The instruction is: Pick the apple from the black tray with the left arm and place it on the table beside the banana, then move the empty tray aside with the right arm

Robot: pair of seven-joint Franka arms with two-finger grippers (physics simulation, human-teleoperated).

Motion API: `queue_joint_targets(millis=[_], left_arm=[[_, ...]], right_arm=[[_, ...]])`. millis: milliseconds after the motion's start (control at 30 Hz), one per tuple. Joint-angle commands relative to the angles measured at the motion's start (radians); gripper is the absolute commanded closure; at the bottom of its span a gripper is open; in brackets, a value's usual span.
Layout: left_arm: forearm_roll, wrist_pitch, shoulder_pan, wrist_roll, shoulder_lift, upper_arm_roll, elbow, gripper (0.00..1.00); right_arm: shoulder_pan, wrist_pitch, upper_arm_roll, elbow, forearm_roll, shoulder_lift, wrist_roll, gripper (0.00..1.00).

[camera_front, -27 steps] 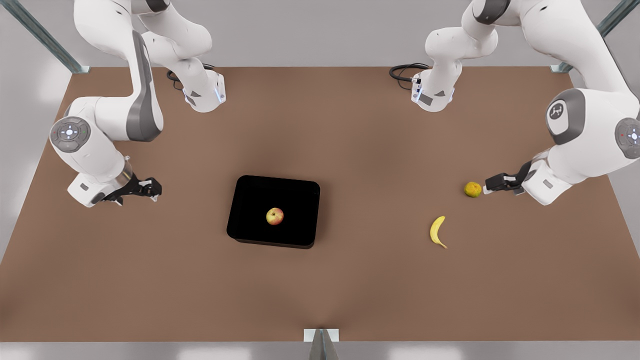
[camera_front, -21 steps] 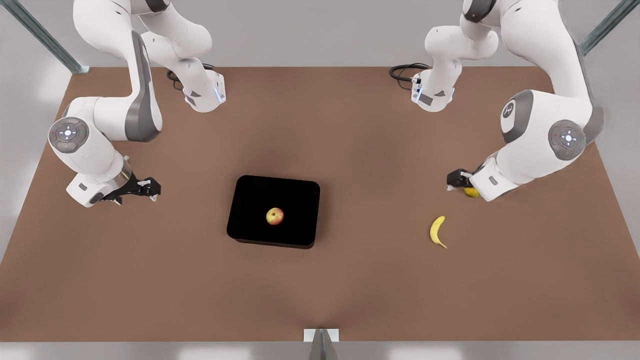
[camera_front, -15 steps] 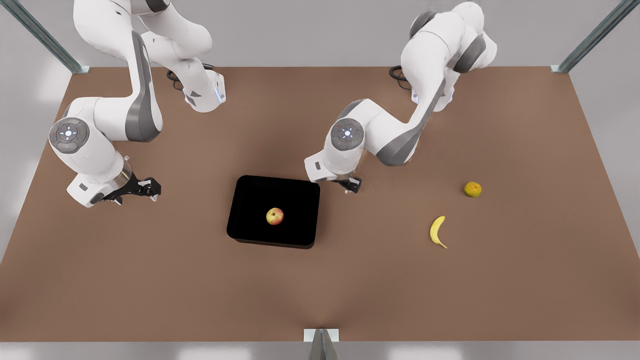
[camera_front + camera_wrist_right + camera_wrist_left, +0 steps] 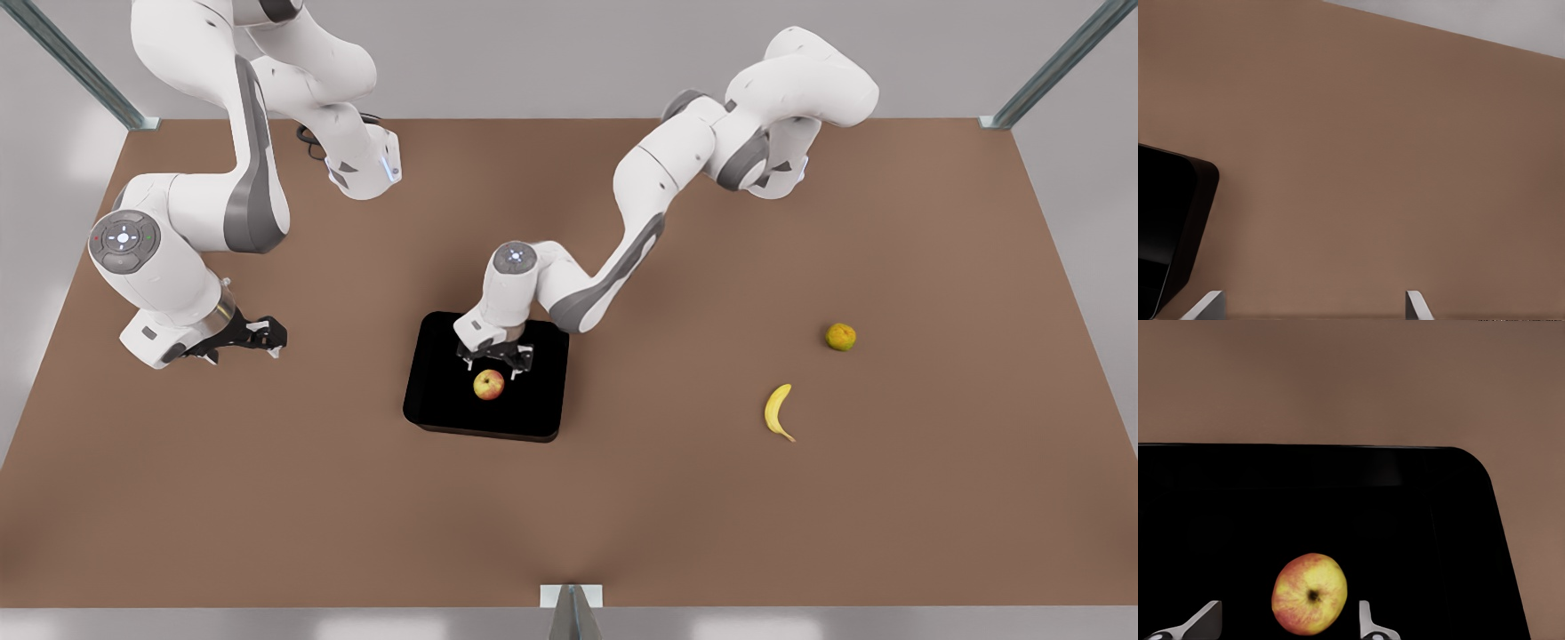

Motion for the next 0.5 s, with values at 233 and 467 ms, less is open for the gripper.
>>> queue_joint_targets(millis=[233,467], left_arm=[[0.077,0.188,-0.012,-0.42,0.066,0.035,0.002,0.0],[0.079,0.217,-0.03,-0.422,0.101,0.042,0.002,0.0]], right_arm=[[0.0,0.0,-0.001,0.0,0.002,-0.001,0.001,0.0],[0.0,0.0,-0.001,0.0,0.001,-0.001,0.001,0.0]])
